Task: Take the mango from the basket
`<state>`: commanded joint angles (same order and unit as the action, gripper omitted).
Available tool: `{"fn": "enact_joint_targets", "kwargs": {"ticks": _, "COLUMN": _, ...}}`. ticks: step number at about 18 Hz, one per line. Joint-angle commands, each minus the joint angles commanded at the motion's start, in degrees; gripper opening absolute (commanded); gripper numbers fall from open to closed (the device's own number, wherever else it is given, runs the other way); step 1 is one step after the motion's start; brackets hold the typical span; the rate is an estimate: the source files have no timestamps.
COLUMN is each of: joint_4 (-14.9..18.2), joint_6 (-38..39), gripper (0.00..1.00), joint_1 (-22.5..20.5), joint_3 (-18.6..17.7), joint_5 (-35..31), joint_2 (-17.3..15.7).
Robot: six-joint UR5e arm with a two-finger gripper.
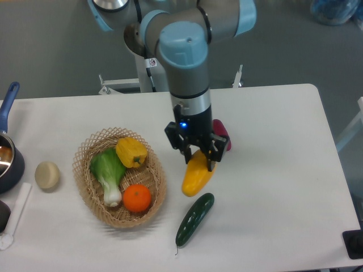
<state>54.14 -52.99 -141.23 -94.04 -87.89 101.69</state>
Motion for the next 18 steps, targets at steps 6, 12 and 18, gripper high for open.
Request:
{"fn": "enact_joint_targets", "kwargs": {"ticks": 6, "joint_4": 0.44, "joint_6": -8.43, "gripper": 0.23, "joint_1": -5.53, "joint_3": -0.18, "joint_5": 2.90, "joint_2": 0.00}}
{"fn": "enact_joint_targets", "kwargs": {"ticks": 12, "joint_4": 0.53, "joint_6": -12.58, "gripper": 0.23, "joint_1": -8.09, "joint_3": -0.79, "joint_5": 3.78, "joint_2": -0.26}}
{"fn": "enact_joint_targets", "kwargs": {"ticks": 18, "joint_4": 0.53, "joint_6": -12.58, "gripper": 0.23, "joint_1": -8.88, "joint_3": -0.88, "joint_5": 3.87, "joint_2": -0.79}}
